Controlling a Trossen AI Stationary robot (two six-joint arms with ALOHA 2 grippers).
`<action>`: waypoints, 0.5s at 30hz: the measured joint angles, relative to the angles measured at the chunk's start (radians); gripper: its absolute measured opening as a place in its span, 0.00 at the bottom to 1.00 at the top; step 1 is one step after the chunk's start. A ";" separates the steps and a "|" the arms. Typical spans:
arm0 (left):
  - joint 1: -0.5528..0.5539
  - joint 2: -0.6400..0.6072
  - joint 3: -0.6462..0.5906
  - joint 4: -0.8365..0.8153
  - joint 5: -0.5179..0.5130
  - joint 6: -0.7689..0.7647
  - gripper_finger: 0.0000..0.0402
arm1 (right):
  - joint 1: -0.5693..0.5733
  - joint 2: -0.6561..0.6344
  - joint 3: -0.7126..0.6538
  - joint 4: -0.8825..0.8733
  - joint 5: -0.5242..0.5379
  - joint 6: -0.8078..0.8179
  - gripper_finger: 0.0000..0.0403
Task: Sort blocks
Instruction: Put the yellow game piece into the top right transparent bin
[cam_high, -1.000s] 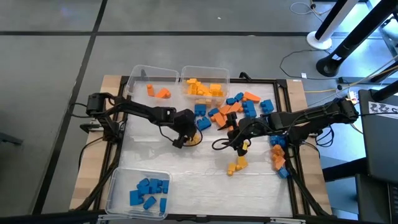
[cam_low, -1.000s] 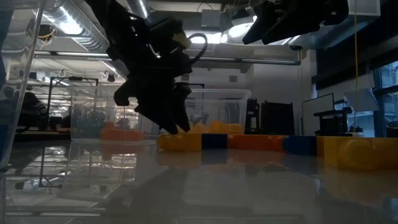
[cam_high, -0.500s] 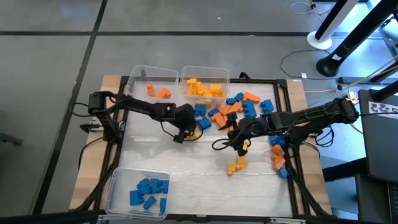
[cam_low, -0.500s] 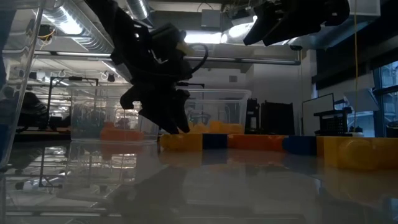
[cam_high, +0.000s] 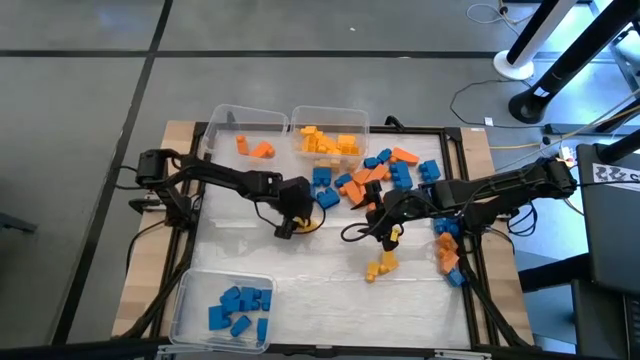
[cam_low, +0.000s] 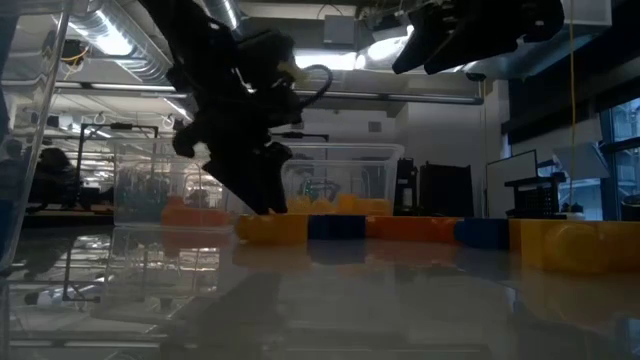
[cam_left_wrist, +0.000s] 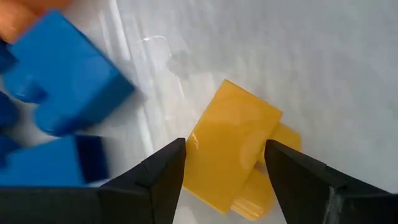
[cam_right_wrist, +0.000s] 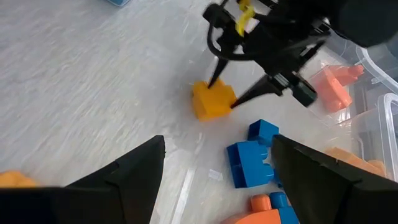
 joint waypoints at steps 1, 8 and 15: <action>-0.009 -0.008 -0.001 -0.008 0.003 -0.023 0.52 | 0.000 0.000 0.000 0.000 0.000 0.000 0.72; -0.061 -0.026 -0.004 -0.016 0.004 -0.157 0.52 | 0.000 0.000 0.000 -0.001 0.000 0.000 0.72; -0.072 -0.025 -0.005 0.028 -0.011 -0.138 0.52 | 0.000 0.000 0.000 -0.001 0.000 0.000 0.72</action>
